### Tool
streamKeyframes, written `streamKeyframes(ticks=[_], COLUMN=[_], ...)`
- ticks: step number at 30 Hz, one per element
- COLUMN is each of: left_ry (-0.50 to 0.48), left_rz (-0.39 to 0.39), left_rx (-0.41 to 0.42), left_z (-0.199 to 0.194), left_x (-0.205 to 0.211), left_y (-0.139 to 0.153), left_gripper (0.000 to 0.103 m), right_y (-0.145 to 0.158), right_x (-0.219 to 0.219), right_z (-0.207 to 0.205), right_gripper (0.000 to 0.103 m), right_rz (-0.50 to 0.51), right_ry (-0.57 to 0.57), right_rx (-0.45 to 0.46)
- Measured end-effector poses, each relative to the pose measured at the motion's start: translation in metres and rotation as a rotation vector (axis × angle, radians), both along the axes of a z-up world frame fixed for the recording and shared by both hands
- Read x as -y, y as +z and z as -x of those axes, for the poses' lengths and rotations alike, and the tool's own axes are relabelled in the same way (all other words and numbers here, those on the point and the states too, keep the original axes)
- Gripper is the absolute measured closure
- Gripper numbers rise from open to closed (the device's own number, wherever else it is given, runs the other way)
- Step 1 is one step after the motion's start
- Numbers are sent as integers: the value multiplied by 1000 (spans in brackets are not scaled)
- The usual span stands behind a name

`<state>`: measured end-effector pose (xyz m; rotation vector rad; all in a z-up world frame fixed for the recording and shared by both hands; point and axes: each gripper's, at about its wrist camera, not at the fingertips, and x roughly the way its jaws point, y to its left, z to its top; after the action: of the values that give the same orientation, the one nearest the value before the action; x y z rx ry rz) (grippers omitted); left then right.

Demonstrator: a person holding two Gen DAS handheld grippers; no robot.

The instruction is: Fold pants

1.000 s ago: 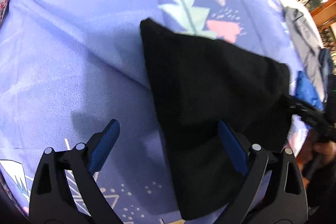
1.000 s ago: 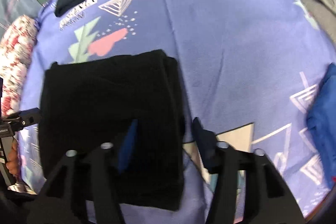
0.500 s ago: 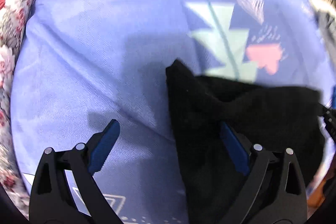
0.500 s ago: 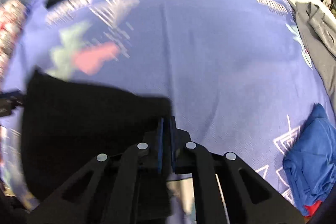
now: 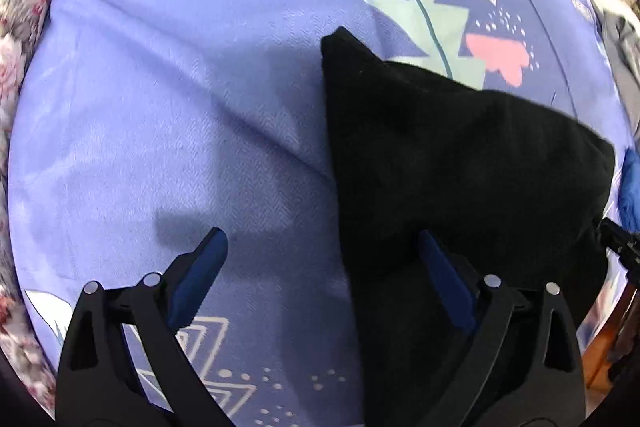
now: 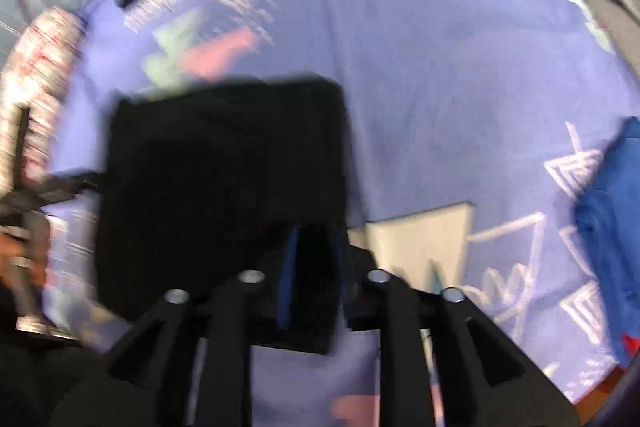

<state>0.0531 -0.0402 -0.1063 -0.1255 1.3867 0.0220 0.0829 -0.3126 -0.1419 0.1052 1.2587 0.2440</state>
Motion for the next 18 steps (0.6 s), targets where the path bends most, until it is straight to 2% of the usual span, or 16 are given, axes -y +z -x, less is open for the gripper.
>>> streamKeyframes(ticks=[2,4,5,6,8,9,11,13,18], left_ry=[-11,-19,-17,-15,-8,-7,-4,-4,-10], left_rz=[34,63,70,82,121,149,209,240,352], left_rx=[7,6,4,0,-32,-59,-107,-121,-148], left_z=[0,2,2,4,7,8,12,19,36], left_x=[-1,-4,-5,-7,-9,-9,-9,-10,-16], left_y=[6,11,12,13,12,10,5,0,-8], left_gripper=[7,7,7,7,7,7,7,7,9], right_y=[6,15,20,24,26,22,13,1,-14], right_x=[10,19,23,27,32,31,24,16,26], right_z=[-2,-3,-4,-5,-10,-12,-15,-18,-9], right_gripper=[72,55,41,32,23,21,21,21,21], right_rz=[-53,-106,-127,-162,-281,-318,-326,-331,-452], right_ry=[-48,-85,-102,-119,-139,-145,-138,-136,-149], right_rx=[7,33,48,61,52,33,-1,-42,-95])
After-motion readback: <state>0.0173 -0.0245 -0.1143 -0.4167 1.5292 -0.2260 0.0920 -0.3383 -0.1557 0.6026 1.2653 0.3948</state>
